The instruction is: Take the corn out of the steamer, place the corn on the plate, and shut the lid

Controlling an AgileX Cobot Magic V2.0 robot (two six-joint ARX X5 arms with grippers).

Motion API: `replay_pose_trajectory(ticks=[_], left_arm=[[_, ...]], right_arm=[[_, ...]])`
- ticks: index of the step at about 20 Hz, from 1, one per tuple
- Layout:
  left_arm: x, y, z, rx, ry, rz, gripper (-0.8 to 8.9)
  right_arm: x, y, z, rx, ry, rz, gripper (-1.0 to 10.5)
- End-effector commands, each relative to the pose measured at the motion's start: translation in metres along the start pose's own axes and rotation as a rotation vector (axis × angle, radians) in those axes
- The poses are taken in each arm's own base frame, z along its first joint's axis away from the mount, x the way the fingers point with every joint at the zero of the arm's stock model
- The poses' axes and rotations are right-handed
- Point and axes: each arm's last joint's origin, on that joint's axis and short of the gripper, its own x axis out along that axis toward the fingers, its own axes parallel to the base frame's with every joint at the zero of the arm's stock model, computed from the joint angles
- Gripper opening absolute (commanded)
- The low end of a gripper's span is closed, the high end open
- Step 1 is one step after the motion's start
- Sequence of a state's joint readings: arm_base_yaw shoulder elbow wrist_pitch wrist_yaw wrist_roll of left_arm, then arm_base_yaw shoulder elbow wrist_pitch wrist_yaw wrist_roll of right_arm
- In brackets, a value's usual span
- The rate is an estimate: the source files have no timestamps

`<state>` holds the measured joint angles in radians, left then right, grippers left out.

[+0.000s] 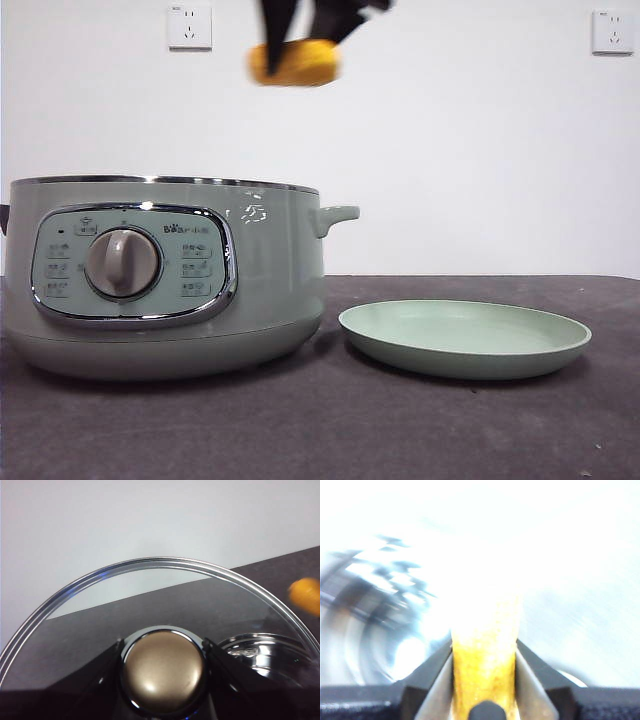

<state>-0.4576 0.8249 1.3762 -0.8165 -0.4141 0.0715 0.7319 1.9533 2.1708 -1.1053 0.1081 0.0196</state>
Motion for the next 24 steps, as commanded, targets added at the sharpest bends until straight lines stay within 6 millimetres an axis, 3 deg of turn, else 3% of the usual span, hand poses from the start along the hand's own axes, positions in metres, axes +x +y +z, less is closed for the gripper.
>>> replay_pose_trajectory(ticks=[1,4,8,11,17,21,24], left_arm=[[0.004,-0.003,0.013,-0.022,-0.087,-0.062,-0.09],[0.029,-0.016,0.02,-0.018,-0.095,-0.152,-0.09],[0.053,-0.029,0.021,-0.007,-0.063,-0.215,-0.09],[0.061,-0.033,0.021,-0.002,-0.05,-0.236,-0.09],[0.063,-0.034,0.022,-0.003,-0.054,-0.235,-0.09],[0.063,-0.034,0.022,-0.003,-0.054,-0.235,-0.09],[0.063,-0.034,0.022,-0.003,-0.054,-0.235,-0.09]], right_arm=[[-0.019,-0.027,-0.009,0.035,0.052,-0.044,-0.2],[-0.026,-0.066,-0.029,0.135,0.216,-0.102,-0.2],[-0.003,-0.09,-0.048,0.216,0.316,-0.138,-0.2],[0.034,-0.09,-0.066,0.226,0.351,-0.134,-0.2],[0.109,-0.079,-0.125,0.261,0.385,-0.135,-0.2],[0.14,-0.074,-0.162,0.277,0.355,-0.137,-0.2],[0.149,-0.072,-0.178,0.281,0.358,-0.133,-0.2]])
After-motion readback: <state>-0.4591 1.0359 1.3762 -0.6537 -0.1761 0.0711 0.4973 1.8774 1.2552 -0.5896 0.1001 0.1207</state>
